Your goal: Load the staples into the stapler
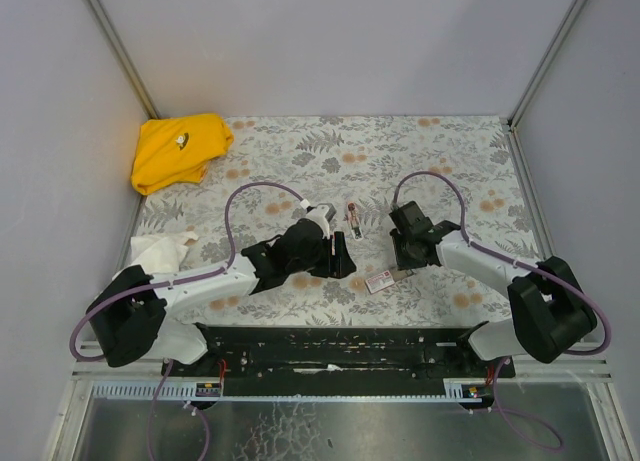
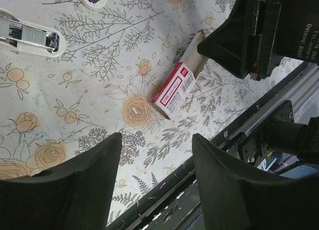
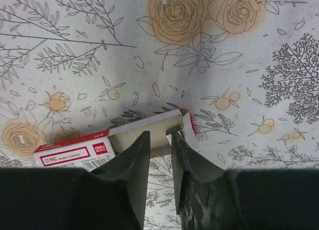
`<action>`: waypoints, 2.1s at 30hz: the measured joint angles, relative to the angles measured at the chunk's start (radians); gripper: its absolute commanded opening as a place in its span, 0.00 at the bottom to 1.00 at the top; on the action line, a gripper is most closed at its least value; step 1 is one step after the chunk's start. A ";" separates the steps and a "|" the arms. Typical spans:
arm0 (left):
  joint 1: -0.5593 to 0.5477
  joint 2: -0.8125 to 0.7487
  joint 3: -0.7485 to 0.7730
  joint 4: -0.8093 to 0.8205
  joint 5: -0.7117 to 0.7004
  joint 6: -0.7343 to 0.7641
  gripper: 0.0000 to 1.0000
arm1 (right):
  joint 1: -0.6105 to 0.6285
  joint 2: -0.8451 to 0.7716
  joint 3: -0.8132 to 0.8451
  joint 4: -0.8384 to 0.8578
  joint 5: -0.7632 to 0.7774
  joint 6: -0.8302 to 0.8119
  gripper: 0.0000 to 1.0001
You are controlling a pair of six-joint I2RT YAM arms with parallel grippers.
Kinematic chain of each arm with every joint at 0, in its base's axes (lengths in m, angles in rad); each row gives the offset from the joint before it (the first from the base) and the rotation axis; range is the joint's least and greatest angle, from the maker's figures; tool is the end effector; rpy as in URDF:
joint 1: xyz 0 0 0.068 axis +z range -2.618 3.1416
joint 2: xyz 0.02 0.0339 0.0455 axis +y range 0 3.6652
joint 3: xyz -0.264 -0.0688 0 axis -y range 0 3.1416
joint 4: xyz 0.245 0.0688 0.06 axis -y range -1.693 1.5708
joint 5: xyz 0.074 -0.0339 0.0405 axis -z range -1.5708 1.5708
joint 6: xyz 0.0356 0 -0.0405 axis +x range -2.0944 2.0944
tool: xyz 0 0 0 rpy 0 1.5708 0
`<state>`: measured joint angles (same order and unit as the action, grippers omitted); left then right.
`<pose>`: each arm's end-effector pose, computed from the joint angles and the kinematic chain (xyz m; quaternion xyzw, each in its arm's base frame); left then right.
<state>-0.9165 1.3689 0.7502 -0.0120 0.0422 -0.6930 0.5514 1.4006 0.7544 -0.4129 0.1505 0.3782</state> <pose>0.1753 -0.2310 0.2143 0.1089 0.8847 -0.3394 0.3004 0.2247 0.1319 0.1788 -0.0645 0.9627 0.0481 0.2582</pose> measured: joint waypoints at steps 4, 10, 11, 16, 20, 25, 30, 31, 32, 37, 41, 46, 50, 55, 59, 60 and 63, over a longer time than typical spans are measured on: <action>0.000 -0.003 0.000 0.000 0.000 -0.003 0.56 | 0.000 0.018 0.000 -0.018 0.020 0.001 0.30; 0.000 -0.013 -0.001 0.001 0.000 -0.005 0.56 | 0.001 0.028 0.000 -0.039 0.040 0.006 0.31; 0.000 -0.014 -0.001 0.001 0.000 -0.006 0.56 | 0.001 0.028 0.000 -0.042 0.042 0.008 0.31; 0.000 -0.017 -0.001 0.001 0.000 -0.007 0.56 | 0.002 0.031 0.000 -0.049 0.042 0.016 0.33; 0.000 -0.018 -0.001 0.001 -0.002 -0.007 0.56 | 0.002 0.050 0.000 -0.048 0.042 0.019 0.33; 0.000 -0.022 -0.002 0.000 -0.003 -0.007 0.56 | 0.002 0.064 0.000 -0.047 0.043 0.019 0.35; 0.000 -0.022 -0.002 0.000 -0.006 -0.007 0.56 | 0.003 0.075 0.001 -0.045 0.053 0.018 0.35; 0.000 -0.022 -0.003 0.000 -0.006 -0.007 0.56 | 0.003 0.076 0.001 -0.044 0.056 0.018 0.35; 0.000 -0.022 -0.003 0.000 -0.006 -0.007 0.56 | 0.003 0.078 0.001 -0.043 0.059 0.018 0.35; 0.000 -0.022 -0.006 0.000 -0.006 -0.007 0.56 | 0.004 0.087 0.006 -0.039 0.069 0.017 0.37; 0.000 -0.022 -0.009 0.000 -0.006 -0.008 0.56 | 0.004 0.097 0.014 -0.037 0.075 0.013 0.38; 0.000 -0.022 -0.014 0.000 -0.006 -0.011 0.56 | 0.004 0.111 0.027 -0.036 0.076 0.005 0.34; 0.000 -0.024 -0.015 0.000 -0.007 -0.011 0.55 | 0.005 0.112 0.027 -0.026 0.068 0.002 0.29; 0.000 -0.047 -0.020 -0.002 -0.019 -0.011 0.55 | 0.005 0.113 0.027 -0.019 0.061 0.000 0.25; 0.000 -0.079 -0.023 -0.004 -0.043 -0.010 0.55 | 0.005 0.103 0.028 -0.024 0.049 -0.002 0.24; 0.000 -0.086 -0.023 -0.006 -0.050 -0.010 0.55 | 0.005 0.096 0.029 -0.028 0.046 -0.002 0.24; 0.005 -0.112 -0.023 -0.018 -0.065 -0.008 0.55 | 0.005 0.060 0.042 -0.055 0.039 -0.002 0.23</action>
<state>-0.9119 1.2572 0.7277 -0.0296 -0.0231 -0.7013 0.5560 1.4601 0.7963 -0.4675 0.1894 0.3759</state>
